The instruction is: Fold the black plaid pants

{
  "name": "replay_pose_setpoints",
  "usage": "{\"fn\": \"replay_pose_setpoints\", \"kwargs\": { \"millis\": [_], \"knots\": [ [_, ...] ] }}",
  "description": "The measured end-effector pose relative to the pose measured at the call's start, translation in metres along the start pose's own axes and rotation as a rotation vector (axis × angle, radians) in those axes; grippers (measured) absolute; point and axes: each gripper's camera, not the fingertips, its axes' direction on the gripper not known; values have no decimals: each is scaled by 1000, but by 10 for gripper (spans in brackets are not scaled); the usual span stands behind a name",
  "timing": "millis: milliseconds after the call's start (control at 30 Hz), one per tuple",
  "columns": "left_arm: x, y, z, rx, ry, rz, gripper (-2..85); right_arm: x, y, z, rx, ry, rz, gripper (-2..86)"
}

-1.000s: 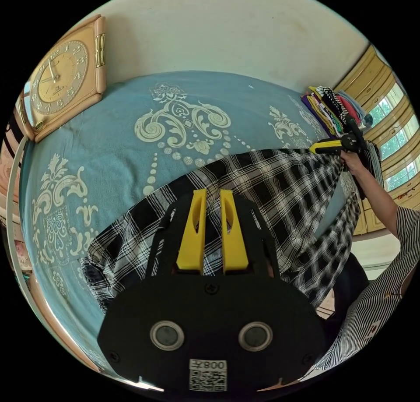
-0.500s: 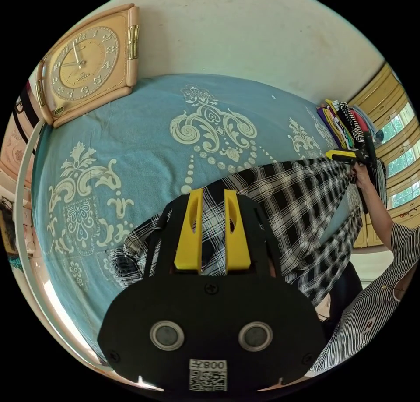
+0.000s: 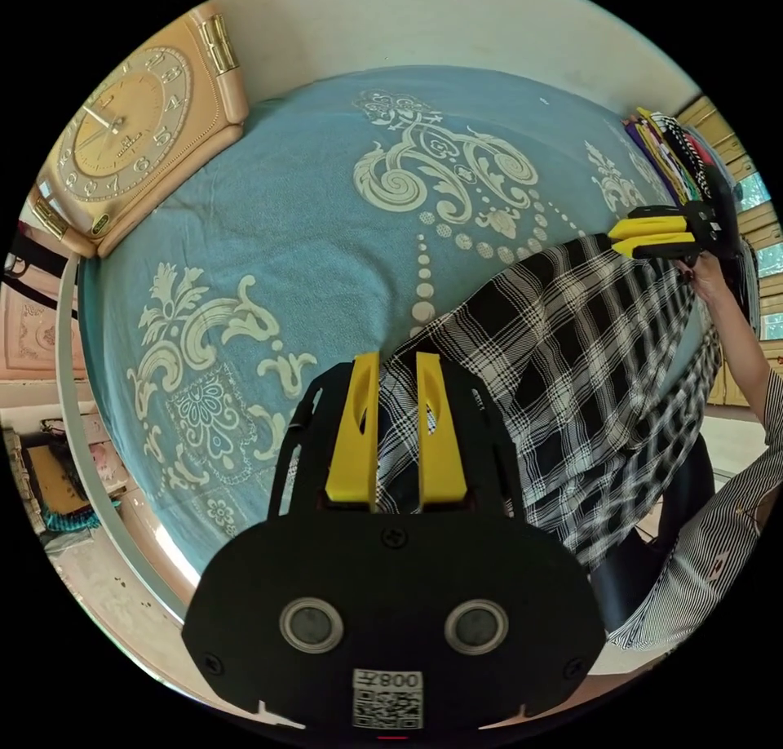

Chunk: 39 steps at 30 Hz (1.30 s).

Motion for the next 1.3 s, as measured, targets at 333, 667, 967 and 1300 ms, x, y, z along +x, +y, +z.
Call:
{"fn": "replay_pose_setpoints", "kwargs": {
  "millis": [333,667,967,1300],
  "knots": [
    [24,26,13,38,-21,25,70,-33,-12,10,-26,114,-17,61],
    [52,65,40,27,-42,58,31,-68,-19,22,-56,143,-31,58],
    [64,128,35,80,-92,38,10,-98,-8,7,-23,101,-22,4],
    [106,280,18,219,-154,66,8,-219,52,-50,77,140,-170,2]
  ]
}}
